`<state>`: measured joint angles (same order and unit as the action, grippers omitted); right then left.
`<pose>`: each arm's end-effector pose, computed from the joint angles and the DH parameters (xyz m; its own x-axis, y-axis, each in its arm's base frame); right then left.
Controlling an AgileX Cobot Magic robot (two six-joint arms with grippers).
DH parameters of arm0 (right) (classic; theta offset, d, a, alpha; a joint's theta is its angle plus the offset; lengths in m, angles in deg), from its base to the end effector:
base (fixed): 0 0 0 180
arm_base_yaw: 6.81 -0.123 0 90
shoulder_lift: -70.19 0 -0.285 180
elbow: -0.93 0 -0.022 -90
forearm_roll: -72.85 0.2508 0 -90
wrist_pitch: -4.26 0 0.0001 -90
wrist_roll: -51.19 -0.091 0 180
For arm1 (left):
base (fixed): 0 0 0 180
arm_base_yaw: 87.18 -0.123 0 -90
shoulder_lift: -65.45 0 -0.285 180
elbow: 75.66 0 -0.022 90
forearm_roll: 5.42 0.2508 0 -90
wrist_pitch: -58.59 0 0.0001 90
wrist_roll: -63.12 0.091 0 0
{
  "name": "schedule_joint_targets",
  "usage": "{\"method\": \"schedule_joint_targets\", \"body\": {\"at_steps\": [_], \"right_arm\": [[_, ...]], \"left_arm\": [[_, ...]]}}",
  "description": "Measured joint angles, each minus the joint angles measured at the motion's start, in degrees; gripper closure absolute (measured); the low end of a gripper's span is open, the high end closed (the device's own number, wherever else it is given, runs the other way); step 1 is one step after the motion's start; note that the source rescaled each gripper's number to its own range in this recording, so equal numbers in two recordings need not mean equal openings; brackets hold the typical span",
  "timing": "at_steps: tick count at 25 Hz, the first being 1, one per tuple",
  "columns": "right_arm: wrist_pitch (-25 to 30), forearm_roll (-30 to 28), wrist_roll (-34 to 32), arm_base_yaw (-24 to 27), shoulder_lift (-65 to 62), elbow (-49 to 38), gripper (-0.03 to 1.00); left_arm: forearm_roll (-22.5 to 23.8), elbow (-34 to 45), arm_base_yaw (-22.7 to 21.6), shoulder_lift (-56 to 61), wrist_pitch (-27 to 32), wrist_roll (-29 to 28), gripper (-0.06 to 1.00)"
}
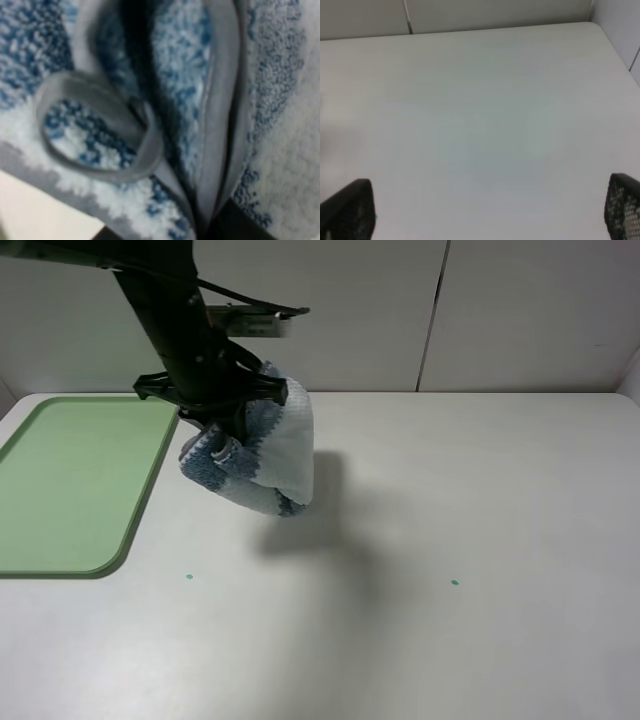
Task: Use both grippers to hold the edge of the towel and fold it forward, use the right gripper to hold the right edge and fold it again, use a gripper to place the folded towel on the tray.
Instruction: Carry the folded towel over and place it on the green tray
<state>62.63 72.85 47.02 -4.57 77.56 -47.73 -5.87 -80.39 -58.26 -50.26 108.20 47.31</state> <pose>-0.0041 0.0002 0.2803 -0.4089 0.0888 -0.9083 0.0690 0.9954 0.0662 0.3462 -0.1919 0.2247 -0.9278 0.1957 -0.3177 0.2373 0.9665 -0.0976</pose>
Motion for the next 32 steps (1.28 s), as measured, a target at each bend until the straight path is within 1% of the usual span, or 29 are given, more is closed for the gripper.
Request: {"method": "schedule_joint_targets", "body": {"at_steps": [5, 9, 21, 28, 32], "right_arm": [[0.0, 0.0, 0.0, 0.0, 0.0, 0.0, -0.03], [0.0, 0.0, 0.0, 0.0, 0.0, 0.0, -0.03], [0.0, 0.0, 0.0, 0.0, 0.0, 0.0, -0.03], [0.0, 0.0, 0.0, 0.0, 0.0, 0.0, -0.03], [0.0, 0.0, 0.0, 0.0, 0.0, 0.0, -0.03]], "left_arm": [[0.1, 8.0, -5.9, 5.2, -3.5, 0.4, 0.78], [0.1, 11.2, -10.4, 6.4, -4.5, 2.3, 0.78], [0.1, 11.7, -21.3, 6.4, -4.4, 7.6, 0.78], [0.1, 11.7, -26.9, 6.4, -3.2, 10.3, 0.78], [0.1, 13.4, -29.6, 6.4, -4.1, 12.1, 0.78]]}}
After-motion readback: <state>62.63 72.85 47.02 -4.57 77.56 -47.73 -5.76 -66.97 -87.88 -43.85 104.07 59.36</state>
